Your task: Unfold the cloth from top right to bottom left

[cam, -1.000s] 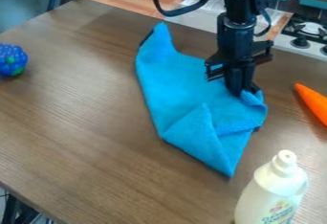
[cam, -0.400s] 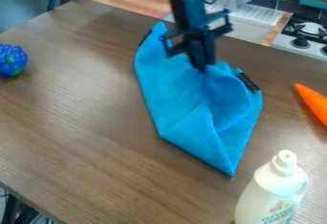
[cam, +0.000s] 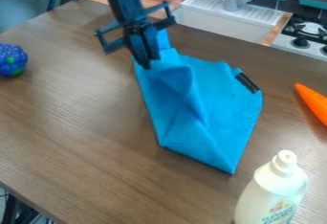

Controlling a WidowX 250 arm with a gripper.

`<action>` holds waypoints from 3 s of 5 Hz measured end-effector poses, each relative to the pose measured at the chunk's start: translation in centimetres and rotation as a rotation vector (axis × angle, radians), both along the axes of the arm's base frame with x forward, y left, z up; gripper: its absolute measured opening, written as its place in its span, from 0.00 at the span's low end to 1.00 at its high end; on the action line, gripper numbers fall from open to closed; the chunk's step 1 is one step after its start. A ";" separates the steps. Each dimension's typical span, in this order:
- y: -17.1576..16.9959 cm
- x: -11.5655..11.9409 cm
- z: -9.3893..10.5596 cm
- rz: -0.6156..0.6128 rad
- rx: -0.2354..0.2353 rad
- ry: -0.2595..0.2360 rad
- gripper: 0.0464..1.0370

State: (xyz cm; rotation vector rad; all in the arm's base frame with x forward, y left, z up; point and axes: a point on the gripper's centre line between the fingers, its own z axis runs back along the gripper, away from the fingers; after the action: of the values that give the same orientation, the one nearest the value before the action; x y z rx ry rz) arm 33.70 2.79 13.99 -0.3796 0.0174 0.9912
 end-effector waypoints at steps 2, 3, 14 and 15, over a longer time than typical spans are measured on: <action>3.3 -3.4 1.0 -0.008 -0.051 -0.002 0.02; 4.5 -4.4 0.6 -0.013 -0.037 0.028 0.02; 9.4 -6.8 -0.8 0.014 0.151 0.368 0.96; 6.8 -4.9 0.9 -0.006 0.137 0.324 0.96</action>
State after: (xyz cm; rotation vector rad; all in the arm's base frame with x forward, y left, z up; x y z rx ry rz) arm 28.85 9.60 14.89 -0.0907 0.2417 1.0326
